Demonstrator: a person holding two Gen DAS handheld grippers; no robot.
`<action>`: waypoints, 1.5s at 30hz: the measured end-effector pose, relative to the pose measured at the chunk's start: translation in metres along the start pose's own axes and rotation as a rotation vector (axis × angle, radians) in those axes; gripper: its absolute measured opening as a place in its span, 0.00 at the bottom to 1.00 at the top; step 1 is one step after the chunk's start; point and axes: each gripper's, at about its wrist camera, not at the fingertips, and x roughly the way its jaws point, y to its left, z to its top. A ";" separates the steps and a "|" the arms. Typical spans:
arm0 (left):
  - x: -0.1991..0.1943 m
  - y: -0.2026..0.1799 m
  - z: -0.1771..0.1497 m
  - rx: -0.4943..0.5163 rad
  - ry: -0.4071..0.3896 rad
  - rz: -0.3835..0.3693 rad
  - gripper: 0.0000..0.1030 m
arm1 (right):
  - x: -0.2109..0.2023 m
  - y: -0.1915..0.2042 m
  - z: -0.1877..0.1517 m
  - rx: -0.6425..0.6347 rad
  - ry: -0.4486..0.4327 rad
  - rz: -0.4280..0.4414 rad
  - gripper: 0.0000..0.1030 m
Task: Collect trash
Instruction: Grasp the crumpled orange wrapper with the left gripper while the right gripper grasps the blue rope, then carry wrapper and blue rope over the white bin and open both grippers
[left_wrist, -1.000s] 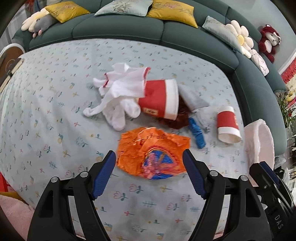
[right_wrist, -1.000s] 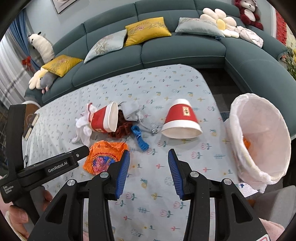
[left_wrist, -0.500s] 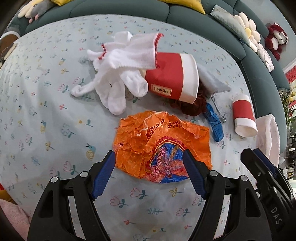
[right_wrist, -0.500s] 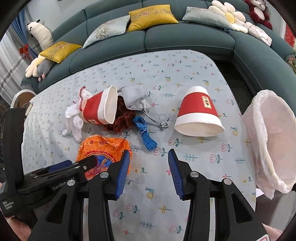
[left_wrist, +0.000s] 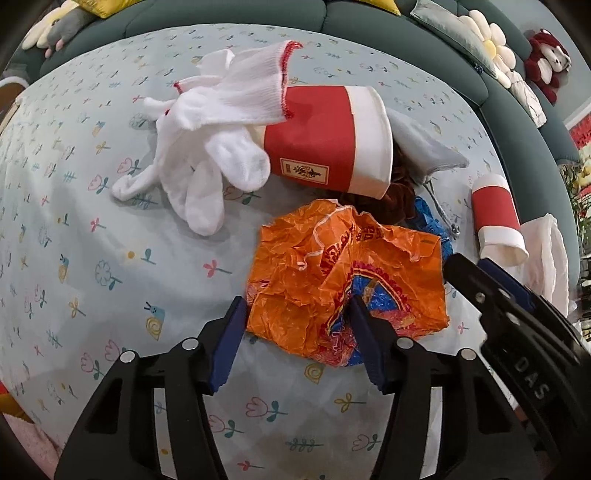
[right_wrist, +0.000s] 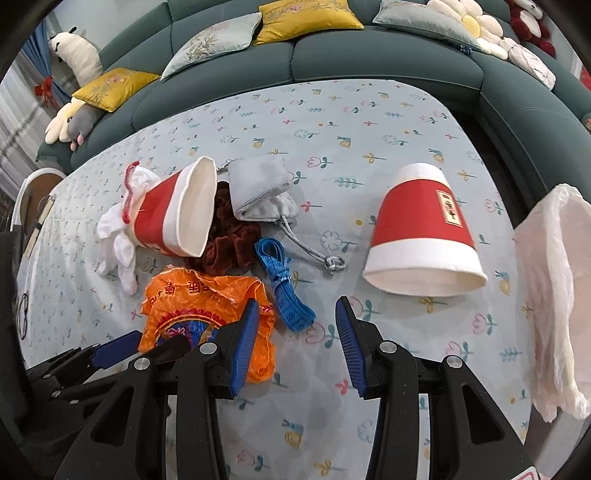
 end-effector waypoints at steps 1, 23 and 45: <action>0.000 0.000 0.000 0.002 -0.001 0.002 0.52 | 0.003 0.000 0.000 -0.002 0.003 0.002 0.38; -0.007 -0.013 -0.002 0.042 -0.018 -0.058 0.14 | -0.003 -0.006 -0.016 0.014 0.024 0.035 0.16; -0.089 -0.078 -0.025 0.197 -0.139 -0.070 0.12 | -0.112 -0.057 -0.039 0.112 -0.151 0.025 0.16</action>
